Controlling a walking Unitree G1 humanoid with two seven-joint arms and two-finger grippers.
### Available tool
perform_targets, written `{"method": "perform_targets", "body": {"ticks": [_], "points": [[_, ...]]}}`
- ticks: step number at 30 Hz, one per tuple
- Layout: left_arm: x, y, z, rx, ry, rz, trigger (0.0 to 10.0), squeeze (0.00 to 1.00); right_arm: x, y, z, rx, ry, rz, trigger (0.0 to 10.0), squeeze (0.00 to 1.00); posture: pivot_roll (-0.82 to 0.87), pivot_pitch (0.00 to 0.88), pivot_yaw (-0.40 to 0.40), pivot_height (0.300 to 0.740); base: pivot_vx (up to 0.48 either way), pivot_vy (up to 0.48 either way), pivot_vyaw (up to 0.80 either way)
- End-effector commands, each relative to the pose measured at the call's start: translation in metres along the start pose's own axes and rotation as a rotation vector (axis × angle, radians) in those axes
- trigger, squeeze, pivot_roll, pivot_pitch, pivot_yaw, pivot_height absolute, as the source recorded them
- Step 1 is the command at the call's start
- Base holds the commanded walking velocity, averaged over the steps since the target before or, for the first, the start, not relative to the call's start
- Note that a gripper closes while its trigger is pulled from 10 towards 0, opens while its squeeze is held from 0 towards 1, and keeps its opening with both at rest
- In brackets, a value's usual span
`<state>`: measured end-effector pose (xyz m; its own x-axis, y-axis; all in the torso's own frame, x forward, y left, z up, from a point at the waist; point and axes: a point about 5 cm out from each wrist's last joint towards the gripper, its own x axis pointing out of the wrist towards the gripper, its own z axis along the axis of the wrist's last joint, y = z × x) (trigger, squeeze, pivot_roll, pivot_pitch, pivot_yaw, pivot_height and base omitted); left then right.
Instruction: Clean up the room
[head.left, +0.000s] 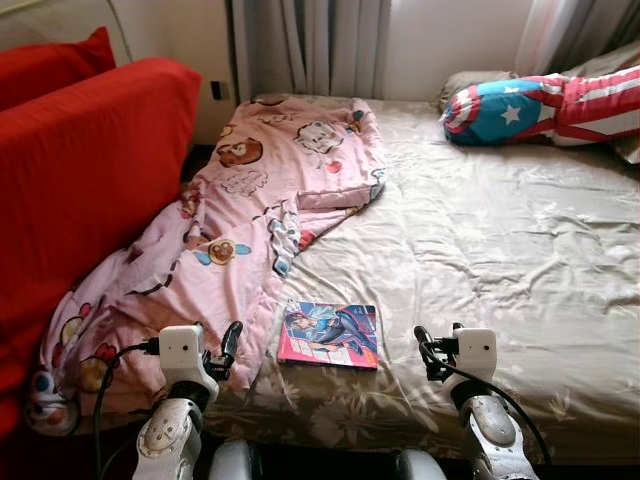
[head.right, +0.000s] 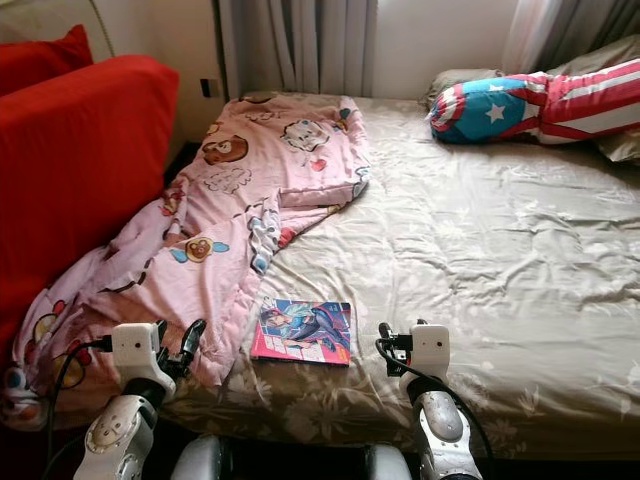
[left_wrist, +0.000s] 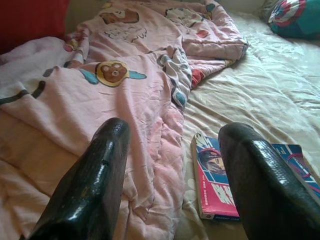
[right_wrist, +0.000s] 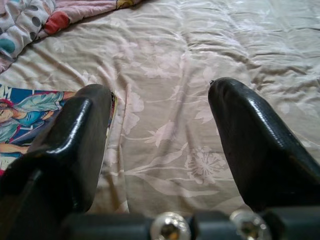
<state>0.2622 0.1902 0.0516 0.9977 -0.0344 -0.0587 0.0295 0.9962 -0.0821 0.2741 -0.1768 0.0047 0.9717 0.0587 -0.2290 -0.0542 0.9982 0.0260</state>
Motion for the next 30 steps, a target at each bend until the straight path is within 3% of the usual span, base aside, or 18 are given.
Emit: {"method": "perform_targets", "body": {"ticks": [1, 16, 30], "points": [[-0.0010, 0.0020, 0.0012, -0.010, 0.004, 0.004, 10.0, 0.00, 0.0001, 0.0027, 0.0008, -0.015, -0.002, 0.025, 10.0, 0.00, 0.01, 0.019, -0.017, 0.612, 0.000, 0.000, 0.80], [-0.0035, 0.0020, -0.0002, -0.012, 0.018, -0.008, 10.0, 0.00, -0.0029, 0.0099, -0.0049, 0.001, 0.012, 0.061, 10.0, 0.00, 0.01, 0.029, -0.013, 0.612, 0.000, 0.000, 0.80], [-0.0041, -0.0021, -0.0010, -0.003, 0.018, -0.029, 10.0, 0.00, -0.0029, 0.0031, -0.0065, 0.009, 0.028, 0.008, 10.0, 0.00, 0.01, 0.031, -0.013, 0.612, 0.000, 0.000, 0.00]]}}
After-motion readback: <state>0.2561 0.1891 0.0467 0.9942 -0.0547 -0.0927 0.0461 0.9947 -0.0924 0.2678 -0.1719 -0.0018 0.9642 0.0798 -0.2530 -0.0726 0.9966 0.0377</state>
